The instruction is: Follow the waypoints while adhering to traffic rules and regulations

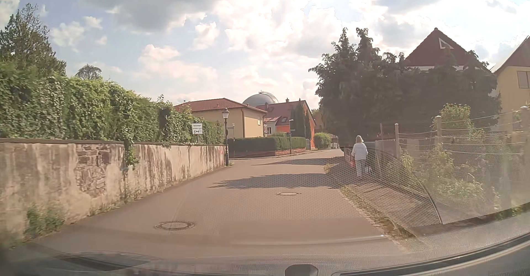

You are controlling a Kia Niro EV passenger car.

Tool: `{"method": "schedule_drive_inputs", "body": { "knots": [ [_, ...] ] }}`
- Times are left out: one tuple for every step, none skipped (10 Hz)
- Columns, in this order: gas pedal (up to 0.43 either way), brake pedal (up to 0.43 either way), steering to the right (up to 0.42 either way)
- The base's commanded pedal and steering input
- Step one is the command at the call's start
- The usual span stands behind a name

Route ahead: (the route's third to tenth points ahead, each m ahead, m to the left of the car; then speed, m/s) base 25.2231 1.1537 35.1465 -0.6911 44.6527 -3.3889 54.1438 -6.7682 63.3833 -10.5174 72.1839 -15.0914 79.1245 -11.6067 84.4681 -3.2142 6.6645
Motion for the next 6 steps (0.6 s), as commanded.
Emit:
{"method": "schedule_drive_inputs", "body": {
  "knots": [
    [0.098, 0.0, 0.028],
    [0.098, 0.0, 0.029],
    [0.098, 0.0, 0.029],
    [0.098, 0.0, 0.029],
    [0.098, 0.0, 0.028],
    [0.098, 0.0, 0.028]
  ]
}}
